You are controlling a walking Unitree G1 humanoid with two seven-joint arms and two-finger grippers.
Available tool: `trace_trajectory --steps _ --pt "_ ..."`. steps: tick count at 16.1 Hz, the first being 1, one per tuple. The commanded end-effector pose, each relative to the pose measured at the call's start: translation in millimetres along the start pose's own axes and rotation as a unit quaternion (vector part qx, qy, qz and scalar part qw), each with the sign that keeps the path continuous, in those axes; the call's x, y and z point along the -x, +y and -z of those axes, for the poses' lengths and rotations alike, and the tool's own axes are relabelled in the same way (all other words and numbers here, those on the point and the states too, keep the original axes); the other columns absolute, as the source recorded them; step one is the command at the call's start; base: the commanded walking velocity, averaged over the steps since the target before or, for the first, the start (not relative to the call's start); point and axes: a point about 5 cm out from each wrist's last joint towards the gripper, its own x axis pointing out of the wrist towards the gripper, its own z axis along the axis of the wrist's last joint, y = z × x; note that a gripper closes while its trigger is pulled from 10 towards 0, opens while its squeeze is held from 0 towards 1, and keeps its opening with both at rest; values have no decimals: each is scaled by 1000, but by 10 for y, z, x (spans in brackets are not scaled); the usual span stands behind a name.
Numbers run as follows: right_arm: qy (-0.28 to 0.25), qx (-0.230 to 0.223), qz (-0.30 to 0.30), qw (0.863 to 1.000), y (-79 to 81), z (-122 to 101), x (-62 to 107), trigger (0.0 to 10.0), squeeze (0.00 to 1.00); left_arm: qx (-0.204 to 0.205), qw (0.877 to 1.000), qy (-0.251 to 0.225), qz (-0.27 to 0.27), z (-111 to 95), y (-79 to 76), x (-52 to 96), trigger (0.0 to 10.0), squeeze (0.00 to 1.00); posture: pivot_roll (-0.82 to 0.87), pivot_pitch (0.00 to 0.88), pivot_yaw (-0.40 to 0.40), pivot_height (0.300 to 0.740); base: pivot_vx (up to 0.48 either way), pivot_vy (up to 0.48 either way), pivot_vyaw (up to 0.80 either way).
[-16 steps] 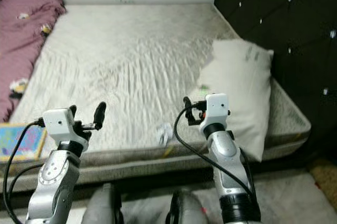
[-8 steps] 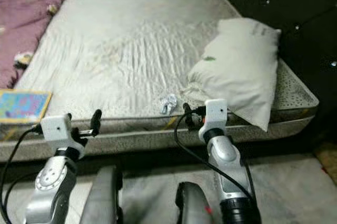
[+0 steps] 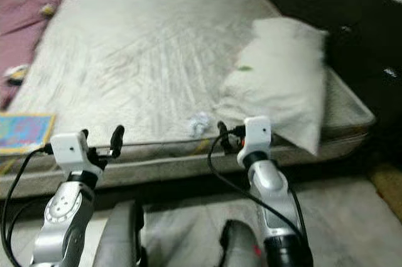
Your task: Clean up the room
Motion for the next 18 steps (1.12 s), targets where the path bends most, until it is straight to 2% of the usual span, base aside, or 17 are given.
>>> trace_trajectory --steps 1,10,15,18 --pt "-17 3 -10 1000 38 -88 -23 10000 0 -6 1000 -12 1 -62 6 -18 10000 0 29 59 -52 609 307 0 625" --pt "-10 -4 -4 1000 11 -64 -31 10000 0 -3 1000 -9 0 -51 5 -21 10000 0 30 56 -55 609 332 0 58" --pt "1 -1 -21 1000 51 -42 -50 10000 0 6 1000 -13 -23 -87 30 21 10000 0 49 85 -68 609 0 0 0" --pt "11 2 -43 999 136 -23 -78 10000 0 3 999 -15 -31 -138 59 78 10000 0 61 122 -76 579 0 0 0"
